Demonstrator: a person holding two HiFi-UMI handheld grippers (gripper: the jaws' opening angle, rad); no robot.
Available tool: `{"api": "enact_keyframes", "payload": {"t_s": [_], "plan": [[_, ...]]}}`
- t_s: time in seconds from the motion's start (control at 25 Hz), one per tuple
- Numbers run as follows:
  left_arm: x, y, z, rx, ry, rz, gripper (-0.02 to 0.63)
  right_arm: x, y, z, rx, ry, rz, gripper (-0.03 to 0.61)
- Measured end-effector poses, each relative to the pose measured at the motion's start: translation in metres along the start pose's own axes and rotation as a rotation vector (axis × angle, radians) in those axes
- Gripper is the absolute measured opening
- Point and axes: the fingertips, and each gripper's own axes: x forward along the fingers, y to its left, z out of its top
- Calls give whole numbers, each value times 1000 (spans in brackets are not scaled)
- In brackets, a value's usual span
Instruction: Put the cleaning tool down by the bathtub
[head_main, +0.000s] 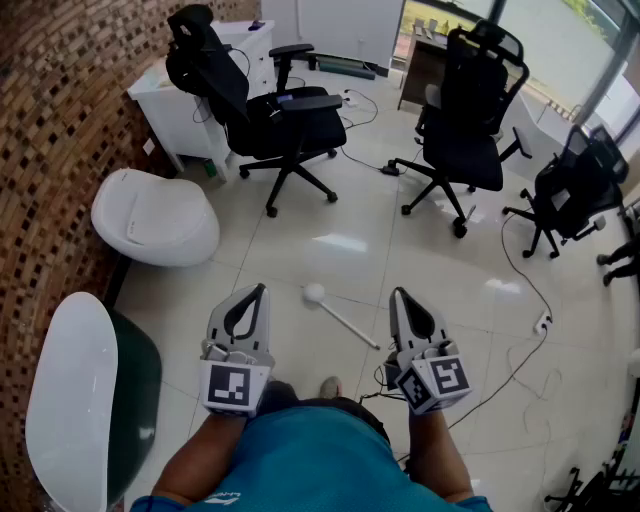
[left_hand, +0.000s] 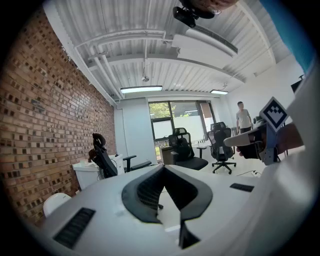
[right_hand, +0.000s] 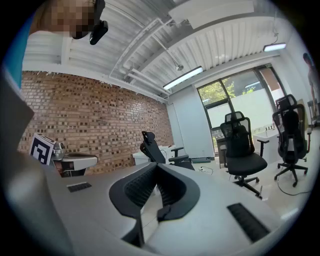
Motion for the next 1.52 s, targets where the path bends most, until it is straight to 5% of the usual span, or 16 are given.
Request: {"api": "enact_keyframes", "payload": {"t_s": [0.52, 0.88, 1.52], "plan": [[40, 70, -54, -78, 32, -35, 3, 75, 21, -36, -65, 102, -14, 20], [93, 62, -98, -78, 41, -22, 3, 119, -20, -91, -72, 146, 30, 48], [200, 54, -300, -57, 59, 8, 3, 195, -106, -321, -123, 300, 139, 67]]}}
